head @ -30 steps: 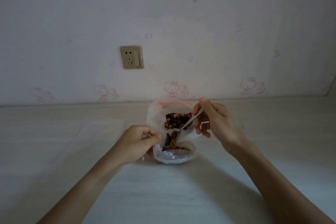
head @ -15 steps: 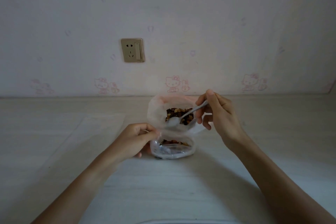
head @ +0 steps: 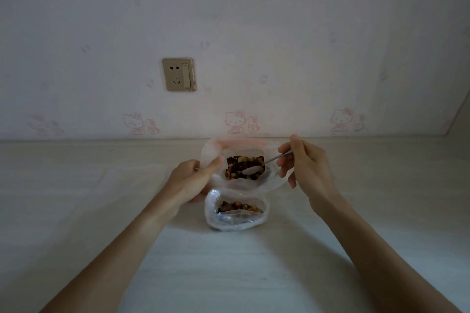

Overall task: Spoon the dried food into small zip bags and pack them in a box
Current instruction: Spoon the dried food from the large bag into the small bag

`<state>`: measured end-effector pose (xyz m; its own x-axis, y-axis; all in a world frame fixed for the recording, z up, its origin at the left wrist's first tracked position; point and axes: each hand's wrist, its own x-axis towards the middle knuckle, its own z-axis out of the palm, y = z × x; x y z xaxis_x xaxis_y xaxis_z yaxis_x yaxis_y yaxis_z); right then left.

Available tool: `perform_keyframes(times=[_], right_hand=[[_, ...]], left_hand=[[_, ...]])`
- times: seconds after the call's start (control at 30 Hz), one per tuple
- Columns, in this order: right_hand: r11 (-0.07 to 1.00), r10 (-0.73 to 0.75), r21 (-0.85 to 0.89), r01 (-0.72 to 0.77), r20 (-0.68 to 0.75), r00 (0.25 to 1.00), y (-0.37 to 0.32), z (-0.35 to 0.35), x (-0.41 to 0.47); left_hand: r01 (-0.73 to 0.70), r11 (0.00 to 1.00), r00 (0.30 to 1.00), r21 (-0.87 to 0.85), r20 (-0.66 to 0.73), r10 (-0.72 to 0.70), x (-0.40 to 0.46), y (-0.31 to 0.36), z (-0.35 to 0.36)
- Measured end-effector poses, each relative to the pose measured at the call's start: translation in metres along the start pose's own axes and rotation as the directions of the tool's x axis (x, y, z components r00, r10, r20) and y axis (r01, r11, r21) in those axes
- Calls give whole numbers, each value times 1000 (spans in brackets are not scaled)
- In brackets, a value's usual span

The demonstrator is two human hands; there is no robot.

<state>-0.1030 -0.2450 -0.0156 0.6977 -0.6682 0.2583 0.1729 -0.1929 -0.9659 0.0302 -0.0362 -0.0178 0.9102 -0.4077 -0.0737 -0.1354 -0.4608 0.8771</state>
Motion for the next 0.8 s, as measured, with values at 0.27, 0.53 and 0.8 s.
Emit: perform_keyframes(times=[0.27,0.53,0.8], right_hand=[[980,-43,-188,65,122,992,9,8,0],[985,167,-78,-152,256,952,12,8,-2],[970,240,-27,-241,262,935,12,5,0]], left_hand=[[-50,997,995,-57,80,55,8,-14,12],[-76,983,996,-166,31,83,6,-15,15],[-136,958,988,-252,31,148,3,-10,18]])
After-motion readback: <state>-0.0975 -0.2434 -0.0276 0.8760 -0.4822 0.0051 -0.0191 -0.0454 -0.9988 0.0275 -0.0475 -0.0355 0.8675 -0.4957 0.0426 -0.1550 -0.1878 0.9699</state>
